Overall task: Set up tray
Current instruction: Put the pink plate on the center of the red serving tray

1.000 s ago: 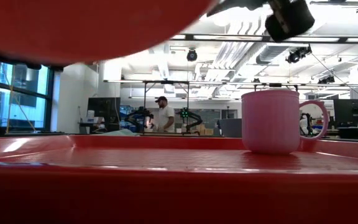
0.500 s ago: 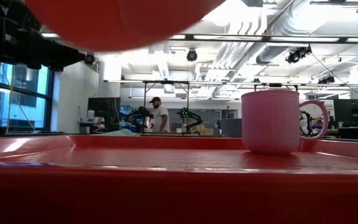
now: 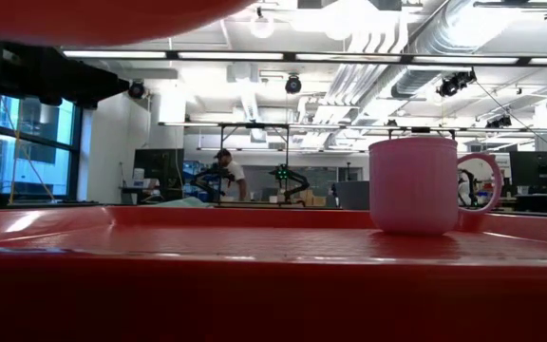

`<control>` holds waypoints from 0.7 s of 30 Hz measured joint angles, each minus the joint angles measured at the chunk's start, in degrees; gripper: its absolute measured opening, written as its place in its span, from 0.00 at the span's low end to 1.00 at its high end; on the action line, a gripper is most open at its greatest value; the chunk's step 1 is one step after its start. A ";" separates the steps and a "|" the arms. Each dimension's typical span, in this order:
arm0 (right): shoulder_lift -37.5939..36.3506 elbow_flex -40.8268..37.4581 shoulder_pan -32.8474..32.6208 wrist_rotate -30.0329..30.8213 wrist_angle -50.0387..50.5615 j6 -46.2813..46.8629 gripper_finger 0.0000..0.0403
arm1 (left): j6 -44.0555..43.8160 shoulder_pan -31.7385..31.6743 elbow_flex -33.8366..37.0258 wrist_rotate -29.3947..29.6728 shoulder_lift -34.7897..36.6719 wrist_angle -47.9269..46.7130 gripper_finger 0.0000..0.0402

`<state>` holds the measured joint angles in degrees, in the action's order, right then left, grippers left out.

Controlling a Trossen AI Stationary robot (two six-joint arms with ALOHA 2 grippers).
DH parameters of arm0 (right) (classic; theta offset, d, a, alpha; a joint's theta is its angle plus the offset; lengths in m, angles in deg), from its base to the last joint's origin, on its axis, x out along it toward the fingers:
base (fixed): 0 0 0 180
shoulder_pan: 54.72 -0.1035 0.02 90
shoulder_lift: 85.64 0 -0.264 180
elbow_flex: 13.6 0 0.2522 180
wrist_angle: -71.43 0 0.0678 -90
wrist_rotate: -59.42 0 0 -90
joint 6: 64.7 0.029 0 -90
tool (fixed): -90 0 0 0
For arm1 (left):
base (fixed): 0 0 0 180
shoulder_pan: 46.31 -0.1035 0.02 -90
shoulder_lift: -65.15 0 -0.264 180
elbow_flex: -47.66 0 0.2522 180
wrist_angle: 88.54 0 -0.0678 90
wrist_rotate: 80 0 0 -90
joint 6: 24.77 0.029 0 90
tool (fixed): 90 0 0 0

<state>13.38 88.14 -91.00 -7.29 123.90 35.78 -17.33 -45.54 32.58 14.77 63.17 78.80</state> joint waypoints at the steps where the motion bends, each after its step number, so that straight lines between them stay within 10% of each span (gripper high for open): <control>1: 0.89 1.21 -0.40 0.88 1.43 -0.24 0.00 | -0.35 0.01 0.00 -0.03 -0.01 0.00 0.48; 21: 19.52 10.83 0.38 2.37 17.38 2.64 0.00 | -2.02 -0.01 0.00 -2.27 0.01 0.04 0.48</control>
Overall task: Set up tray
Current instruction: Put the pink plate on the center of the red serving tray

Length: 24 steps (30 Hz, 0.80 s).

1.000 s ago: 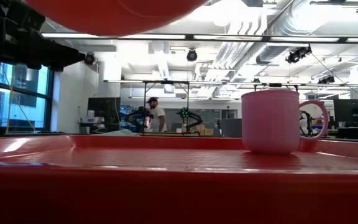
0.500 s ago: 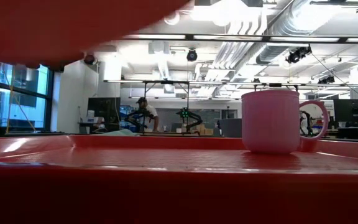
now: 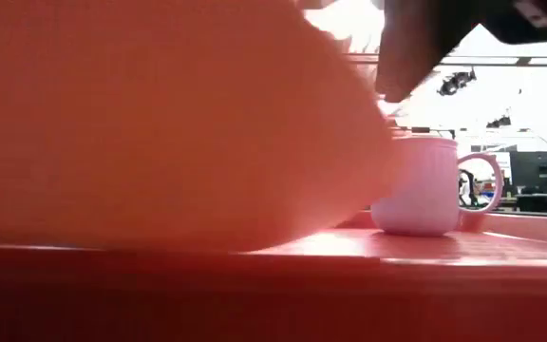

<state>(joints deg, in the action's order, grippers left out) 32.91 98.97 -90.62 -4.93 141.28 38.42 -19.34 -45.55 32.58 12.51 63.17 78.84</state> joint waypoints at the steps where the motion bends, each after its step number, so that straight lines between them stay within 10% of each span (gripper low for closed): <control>1: 0.04 0.00 0.37 0.16 -1.03 -0.18 0.00 | -0.19 -0.01 0.00 -0.29 0.00 0.00 0.48; 9: -1.01 0.07 2.78 3.63 -14.56 -5.43 0.00 | -1.31 0.00 0.00 -0.63 -0.02 -0.02 0.48; 24: -0.21 -1.31 7.55 -10.67 -1.96 2.12 0.00 | -1.24 0.01 0.01 -0.63 -0.02 -0.09 0.48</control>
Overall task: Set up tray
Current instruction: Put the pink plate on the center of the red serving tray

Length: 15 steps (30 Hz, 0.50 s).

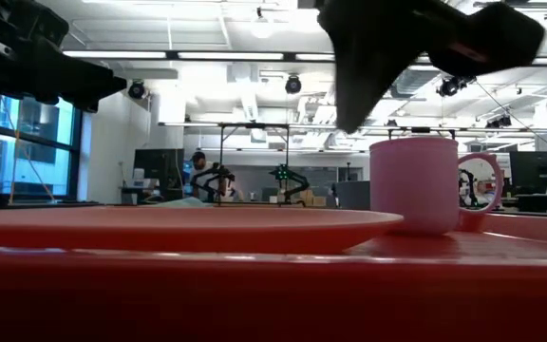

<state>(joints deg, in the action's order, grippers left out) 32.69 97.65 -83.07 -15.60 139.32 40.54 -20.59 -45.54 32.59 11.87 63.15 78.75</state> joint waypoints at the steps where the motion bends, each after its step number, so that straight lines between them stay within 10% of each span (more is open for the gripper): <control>1: 0.02 -0.16 -0.07 -0.82 -0.04 0.33 0.00 | 0.00 0.01 0.00 0.00 0.00 0.00 0.48; 15: 0.04 -3.95 -0.20 -2.17 -2.55 1.65 0.41 | 0.34 -0.01 0.01 -1.40 0.00 -1.38 0.48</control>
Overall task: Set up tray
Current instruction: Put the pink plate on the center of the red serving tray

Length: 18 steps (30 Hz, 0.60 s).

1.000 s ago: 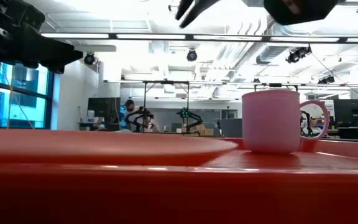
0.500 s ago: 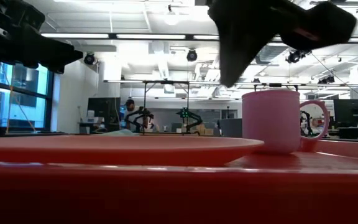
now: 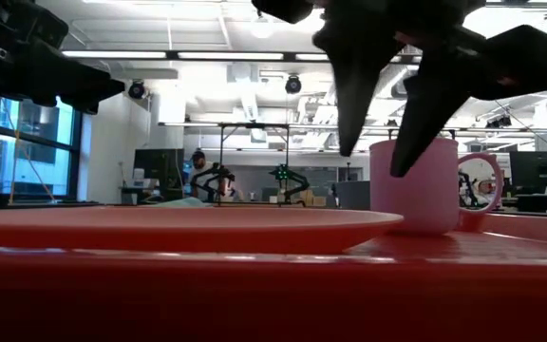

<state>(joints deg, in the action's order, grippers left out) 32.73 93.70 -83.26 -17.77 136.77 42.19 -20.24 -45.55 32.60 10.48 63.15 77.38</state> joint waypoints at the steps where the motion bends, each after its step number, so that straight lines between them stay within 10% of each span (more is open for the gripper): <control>1: 0.00 0.00 0.07 -0.39 0.53 0.18 0.46 | 0.01 0.01 0.00 -0.11 0.00 -0.02 0.48; 9: 3.52 0.00 0.07 -2.94 2.18 1.71 0.70 | 0.14 0.01 0.00 -0.11 0.00 0.07 0.48; 18: 8.97 0.35 0.28 -1.88 -9.37 1.05 0.62 | 0.12 0.00 0.00 -0.09 0.00 0.09 0.48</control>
<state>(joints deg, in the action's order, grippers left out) 41.70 94.05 -82.99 -19.65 127.40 43.24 -20.13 -45.55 32.60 10.39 63.15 77.46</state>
